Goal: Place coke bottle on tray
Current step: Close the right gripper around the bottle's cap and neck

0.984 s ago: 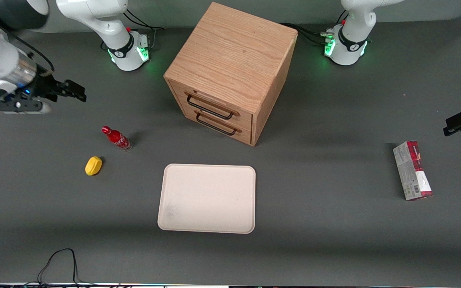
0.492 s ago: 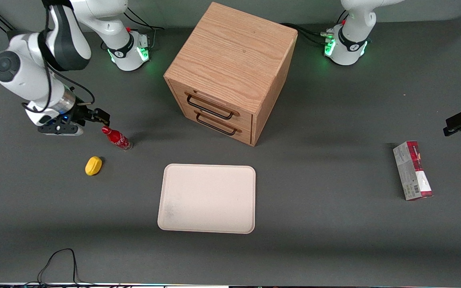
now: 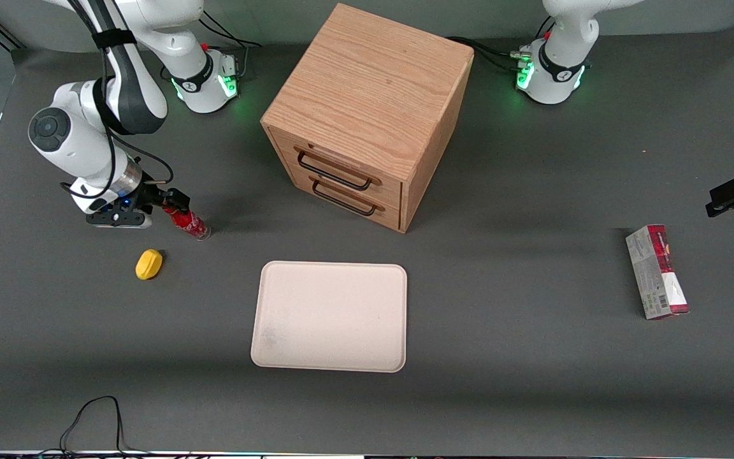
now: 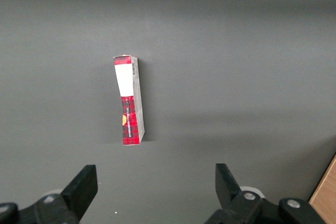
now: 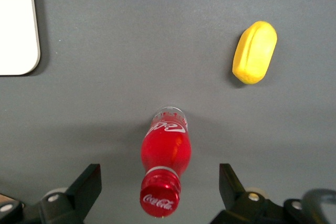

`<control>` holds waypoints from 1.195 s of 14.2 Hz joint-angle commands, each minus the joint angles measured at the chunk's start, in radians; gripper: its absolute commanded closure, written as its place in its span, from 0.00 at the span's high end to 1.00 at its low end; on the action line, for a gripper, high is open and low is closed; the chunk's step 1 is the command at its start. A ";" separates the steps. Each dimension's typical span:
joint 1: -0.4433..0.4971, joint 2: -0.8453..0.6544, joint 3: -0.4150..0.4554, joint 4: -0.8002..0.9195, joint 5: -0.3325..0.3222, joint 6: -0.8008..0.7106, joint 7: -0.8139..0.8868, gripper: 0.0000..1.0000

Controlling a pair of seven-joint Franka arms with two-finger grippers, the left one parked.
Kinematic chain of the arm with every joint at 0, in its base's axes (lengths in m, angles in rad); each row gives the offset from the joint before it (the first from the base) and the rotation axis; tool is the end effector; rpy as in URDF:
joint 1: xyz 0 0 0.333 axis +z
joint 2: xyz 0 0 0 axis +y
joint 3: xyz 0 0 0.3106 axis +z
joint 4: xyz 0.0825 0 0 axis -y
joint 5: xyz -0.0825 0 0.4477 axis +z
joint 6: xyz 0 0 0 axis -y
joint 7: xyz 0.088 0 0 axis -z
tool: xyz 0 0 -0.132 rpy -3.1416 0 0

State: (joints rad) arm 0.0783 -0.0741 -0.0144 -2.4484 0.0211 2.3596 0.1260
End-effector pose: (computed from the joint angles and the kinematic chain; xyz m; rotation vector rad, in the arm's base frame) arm 0.5144 0.0337 0.2506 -3.1248 0.1206 0.0253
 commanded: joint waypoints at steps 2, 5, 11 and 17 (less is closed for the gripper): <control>0.003 0.000 -0.006 -0.020 0.003 0.023 -0.013 0.97; 0.005 -0.007 -0.006 -0.040 0.003 0.038 -0.014 0.85; 0.005 -0.010 -0.002 -0.038 0.002 0.026 -0.011 0.00; 0.006 0.002 0.007 0.226 0.003 -0.282 0.047 0.00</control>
State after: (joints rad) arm 0.0784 -0.0712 -0.0099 -2.3935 0.0209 2.2639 0.1415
